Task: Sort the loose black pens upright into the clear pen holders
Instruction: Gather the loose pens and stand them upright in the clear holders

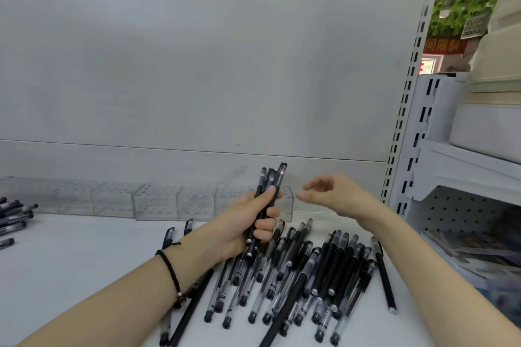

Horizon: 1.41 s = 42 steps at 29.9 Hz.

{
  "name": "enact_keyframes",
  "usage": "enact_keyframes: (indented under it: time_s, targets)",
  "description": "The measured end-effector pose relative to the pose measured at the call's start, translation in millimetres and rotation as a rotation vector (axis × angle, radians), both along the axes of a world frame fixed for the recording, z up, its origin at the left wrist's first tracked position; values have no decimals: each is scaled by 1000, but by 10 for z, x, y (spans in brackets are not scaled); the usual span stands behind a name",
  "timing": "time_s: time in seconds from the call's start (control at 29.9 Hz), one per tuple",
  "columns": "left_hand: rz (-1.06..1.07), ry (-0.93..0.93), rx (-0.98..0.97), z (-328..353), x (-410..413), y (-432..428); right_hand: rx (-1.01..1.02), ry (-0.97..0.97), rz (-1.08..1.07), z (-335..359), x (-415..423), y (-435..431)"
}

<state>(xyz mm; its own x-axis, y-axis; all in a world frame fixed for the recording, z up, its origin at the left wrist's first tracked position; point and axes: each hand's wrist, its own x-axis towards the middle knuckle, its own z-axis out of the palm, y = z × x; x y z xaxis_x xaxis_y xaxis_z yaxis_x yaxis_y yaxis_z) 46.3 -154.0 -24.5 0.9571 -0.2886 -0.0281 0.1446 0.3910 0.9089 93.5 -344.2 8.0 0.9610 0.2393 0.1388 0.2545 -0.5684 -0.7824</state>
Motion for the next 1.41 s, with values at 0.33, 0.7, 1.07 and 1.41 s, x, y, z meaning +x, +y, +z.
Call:
enact_keyframes:
  time_s: [0.33, 0.7, 1.07, 1.41]
  targets:
    - [62, 19, 18, -21, 3, 31, -388, 169, 39, -152, 49, 0]
    - [-24, 20, -7, 4, -34, 8, 657, 130, 23, -15, 30, 88]
    - [-64, -33, 157, -10, -50, 10, 361, -54, 155, -26, -92, 147]
    - [72, -12, 75, -30, -34, 99, -491, 58, 401, 33, -249, -69]
